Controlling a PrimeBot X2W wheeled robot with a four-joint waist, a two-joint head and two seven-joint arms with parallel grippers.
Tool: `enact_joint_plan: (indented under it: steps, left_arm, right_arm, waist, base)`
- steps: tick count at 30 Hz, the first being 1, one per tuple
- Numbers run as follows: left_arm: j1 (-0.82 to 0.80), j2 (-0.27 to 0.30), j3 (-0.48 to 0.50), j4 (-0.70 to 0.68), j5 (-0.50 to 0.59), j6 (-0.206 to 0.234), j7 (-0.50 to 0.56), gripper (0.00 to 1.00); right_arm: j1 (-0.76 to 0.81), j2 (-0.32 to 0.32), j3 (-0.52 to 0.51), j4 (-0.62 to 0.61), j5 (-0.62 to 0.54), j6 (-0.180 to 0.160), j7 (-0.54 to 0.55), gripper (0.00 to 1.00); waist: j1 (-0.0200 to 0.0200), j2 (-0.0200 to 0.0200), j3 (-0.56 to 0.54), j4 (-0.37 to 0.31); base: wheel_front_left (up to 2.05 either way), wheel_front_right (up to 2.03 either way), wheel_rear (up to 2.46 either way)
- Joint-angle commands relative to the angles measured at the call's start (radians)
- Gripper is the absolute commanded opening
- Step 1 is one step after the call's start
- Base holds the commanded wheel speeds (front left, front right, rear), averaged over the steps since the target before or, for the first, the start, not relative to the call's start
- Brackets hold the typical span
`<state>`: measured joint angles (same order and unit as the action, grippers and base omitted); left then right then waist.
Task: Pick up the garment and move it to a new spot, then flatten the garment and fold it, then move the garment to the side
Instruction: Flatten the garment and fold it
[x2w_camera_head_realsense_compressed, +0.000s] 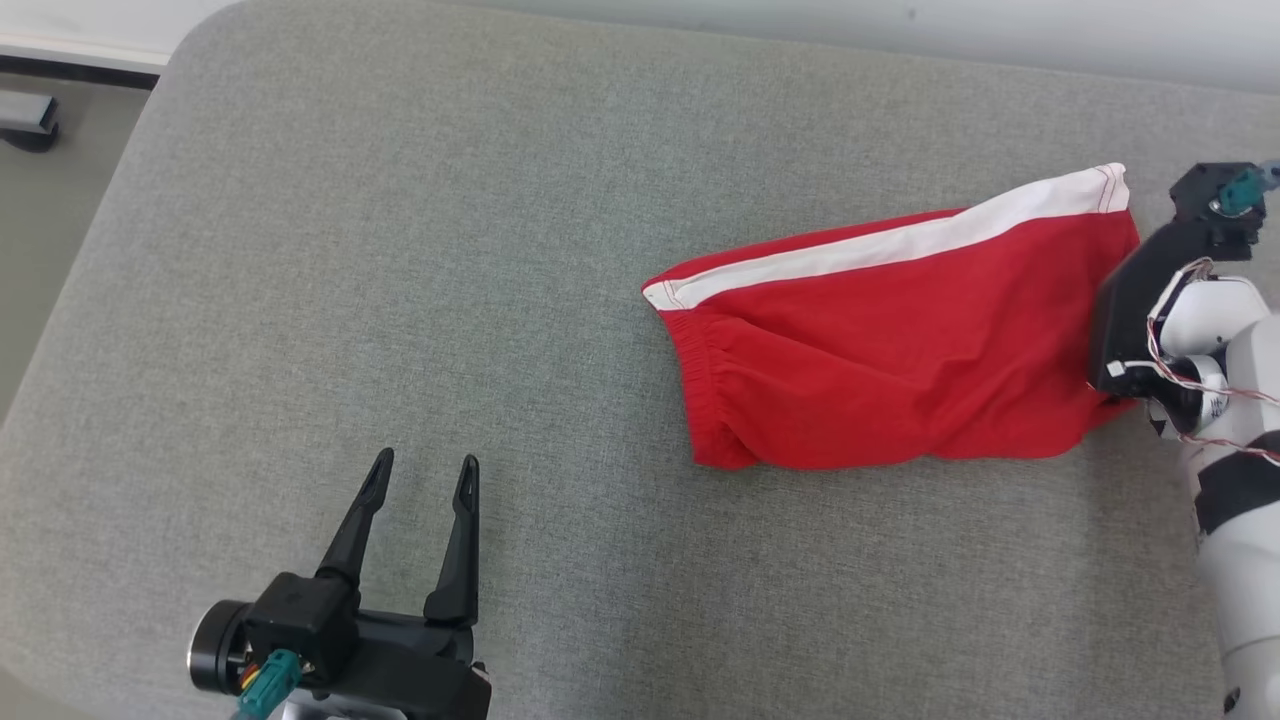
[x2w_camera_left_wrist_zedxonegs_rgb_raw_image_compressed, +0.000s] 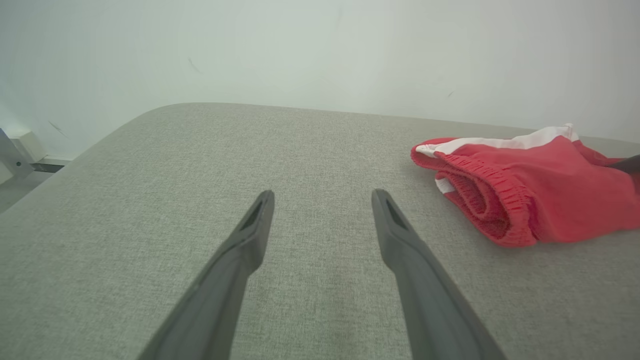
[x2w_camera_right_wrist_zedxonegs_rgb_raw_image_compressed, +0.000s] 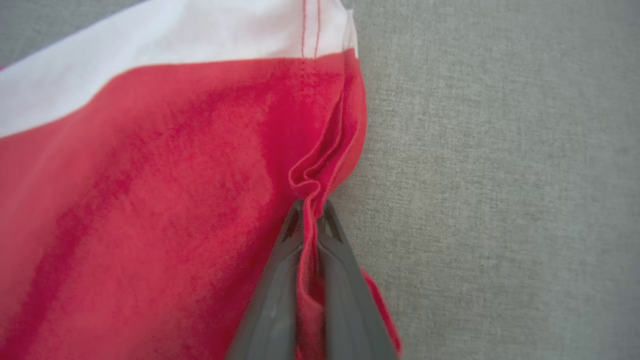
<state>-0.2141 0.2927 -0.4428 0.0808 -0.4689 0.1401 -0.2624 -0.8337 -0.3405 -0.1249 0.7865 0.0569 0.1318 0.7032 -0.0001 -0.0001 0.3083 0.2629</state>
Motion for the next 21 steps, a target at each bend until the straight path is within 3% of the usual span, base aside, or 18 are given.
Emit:
enact_joint_plan:
  steps: [1, 13, 21]
  left_arm:
    - [0.012, -0.004, 0.003, 0.007, 0.01, -0.006, -0.003, 1.0]
    - [0.041, -0.028, 0.008, 0.057, -0.004, -0.038, -0.003, 1.0]
    - [0.066, -0.034, 0.004, 0.083, -0.013, -0.047, -0.003, 1.0]
  right_arm:
    - [0.047, -0.013, -0.012, 0.006, -0.021, -0.003, -0.003, 0.0]
    - [0.185, -0.007, -0.091, -0.18, -0.122, -0.003, -0.066, 0.0]
    - [0.277, -0.012, -0.157, -0.305, -0.258, -0.003, -0.125, 0.0]
  waist:
    - [0.0001, 0.0001, -0.008, -0.005]
    - [0.0001, 0.0001, -0.103, -0.052]
    - [0.0001, 0.0001, -0.177, -0.069]
  base:
    - [0.0, 0.0, 0.0]
    - [0.0, 0.0, 0.0]
    - [0.0, 0.0, 0.0]
